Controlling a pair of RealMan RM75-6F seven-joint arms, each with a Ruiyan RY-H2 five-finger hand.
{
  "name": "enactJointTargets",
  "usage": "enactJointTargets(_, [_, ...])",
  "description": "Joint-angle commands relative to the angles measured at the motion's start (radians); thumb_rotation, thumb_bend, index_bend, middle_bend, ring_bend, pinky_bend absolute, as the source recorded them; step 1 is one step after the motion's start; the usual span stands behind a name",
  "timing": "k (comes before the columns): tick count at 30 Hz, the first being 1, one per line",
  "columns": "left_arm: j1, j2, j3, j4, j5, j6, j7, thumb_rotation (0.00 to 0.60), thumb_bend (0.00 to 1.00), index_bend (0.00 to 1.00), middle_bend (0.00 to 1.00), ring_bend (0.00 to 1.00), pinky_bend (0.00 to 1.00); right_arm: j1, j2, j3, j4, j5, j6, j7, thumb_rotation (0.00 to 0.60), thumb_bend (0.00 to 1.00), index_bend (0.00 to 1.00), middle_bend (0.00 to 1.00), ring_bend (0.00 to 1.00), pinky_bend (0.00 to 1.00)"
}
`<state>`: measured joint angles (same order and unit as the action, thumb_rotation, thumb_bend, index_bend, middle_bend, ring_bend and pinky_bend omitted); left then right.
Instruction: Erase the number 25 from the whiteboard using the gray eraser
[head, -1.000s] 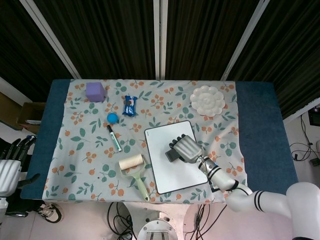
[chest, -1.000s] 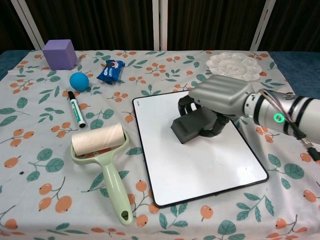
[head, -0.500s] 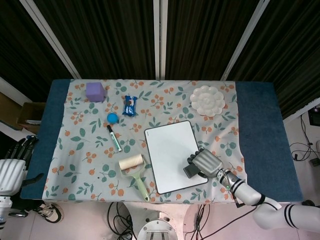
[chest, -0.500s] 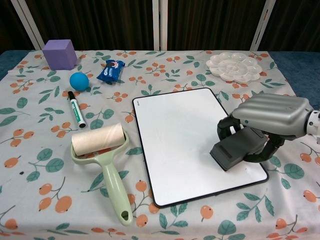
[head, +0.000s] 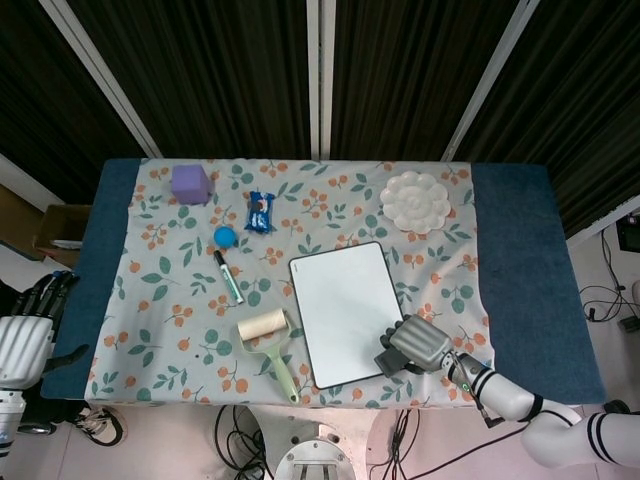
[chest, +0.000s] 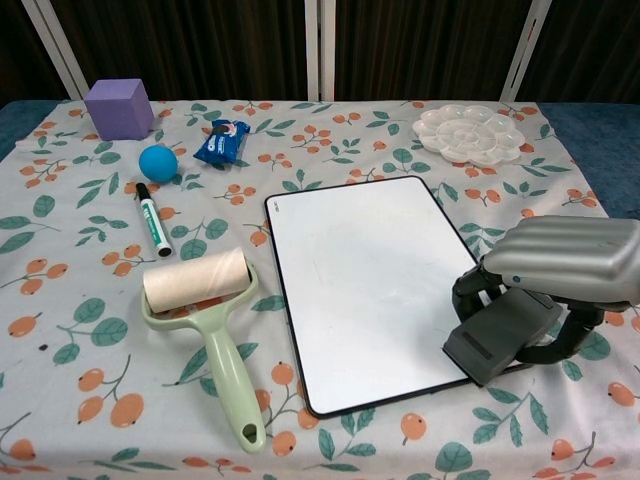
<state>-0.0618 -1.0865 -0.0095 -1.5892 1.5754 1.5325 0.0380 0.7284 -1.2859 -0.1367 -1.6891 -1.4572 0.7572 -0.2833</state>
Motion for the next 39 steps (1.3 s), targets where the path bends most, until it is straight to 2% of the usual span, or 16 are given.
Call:
enactJointTargets(1, [0.0,0.001,0.001,-0.002,0.002,0.001,0.001,0.6,0.0,0.09,0.08,0.06,0.17,-0.013,0.031,-0.004,-0.037,-0.027,0.028,0.033,0.6,0.23,0.98,0.78,0.71,0.77])
enactJointTargets(5, [0.002,0.002,0.003,-0.005,0.003,0.002,-0.003,0.6,0.0,0.09,0.08,0.06,0.17,-0.043,0.077,0.008,-0.07,-0.09,0.125,0.104,0.6,0.23,0.99,0.78,0.71,0.77])
enactJointTargets(8, [0.003,0.003,0.005,-0.005,0.006,0.004,-0.014,0.6,0.0,0.09,0.08,0.06,0.17,-0.086,0.102,0.034,-0.057,-0.134,0.25,0.171,0.6,0.23,0.99,0.78,0.71,0.77])
enactJointTargets(12, [0.002,0.004,0.003,-0.005,0.009,0.007,-0.015,0.6,0.0,0.09,0.08,0.06,0.17,-0.159,0.092,0.113,0.056,-0.107,0.436,0.198,0.6,0.23,0.98,0.78,0.71,0.77])
enactJointTargets(14, [0.0,0.003,0.002,-0.004,0.011,0.008,-0.014,0.6,0.0,0.09,0.08,0.06,0.17,-0.184,0.069,0.136,0.119,-0.08,0.477,0.198,0.6,0.23,0.97,0.78,0.71,0.77])
enactJointTargets(19, [-0.005,-0.003,0.003,0.0,0.012,-0.002,-0.014,0.6,0.0,0.09,0.08,0.06,0.17,-0.213,-0.002,0.162,0.28,0.004,0.458,0.234,0.6,0.23,0.94,0.78,0.71,0.77])
enactJointTargets(23, [-0.01,-0.008,0.004,0.0,0.015,-0.007,-0.009,0.6,0.0,0.09,0.08,0.06,0.17,-0.212,-0.07,0.17,0.397,0.026,0.418,0.27,0.6,0.23,0.94,0.78,0.71,0.77])
enactJointTargets(29, [-0.01,-0.006,0.005,-0.006,0.017,-0.005,-0.002,0.6,0.0,0.09,0.08,0.06,0.17,-0.19,-0.142,0.167,0.509,0.018,0.351,0.312,0.6,0.23,0.94,0.77,0.71,0.77])
enactJointTargets(33, [-0.006,-0.004,0.006,-0.009,0.018,0.001,0.003,0.6,0.0,0.09,0.08,0.06,0.17,-0.175,-0.179,0.163,0.563,0.015,0.305,0.323,0.6,0.23,0.89,0.76,0.71,0.76])
enactJointTargets(35, [-0.004,-0.003,0.007,-0.01,0.017,0.002,0.004,0.6,0.0,0.09,0.08,0.06,0.17,-0.173,-0.189,0.161,0.58,0.01,0.299,0.324,0.6,0.22,0.83,0.73,0.69,0.74])
enactJointTargets(36, [-0.004,-0.002,0.007,-0.01,0.016,0.002,0.004,0.6,0.0,0.09,0.08,0.06,0.17,-0.173,-0.191,0.157,0.586,0.007,0.29,0.326,0.6,0.21,0.75,0.68,0.65,0.7])
enactJointTargets(37, [-0.004,-0.002,0.008,-0.01,0.015,0.002,0.004,0.6,0.0,0.09,0.08,0.06,0.17,-0.171,-0.188,0.151,0.586,0.007,0.274,0.327,0.6,0.2,0.64,0.6,0.56,0.63])
enactJointTargets(38, [-0.004,-0.001,0.008,-0.011,0.015,0.001,0.004,0.6,0.0,0.09,0.08,0.06,0.17,-0.167,-0.18,0.144,0.582,0.008,0.251,0.321,0.6,0.18,0.47,0.47,0.43,0.52])
enactJointTargets(39, [-0.004,-0.001,0.008,-0.011,0.015,0.001,0.004,0.6,0.0,0.09,0.08,0.06,0.17,-0.16,-0.166,0.136,0.572,0.01,0.221,0.308,0.6,0.14,0.26,0.29,0.24,0.35])
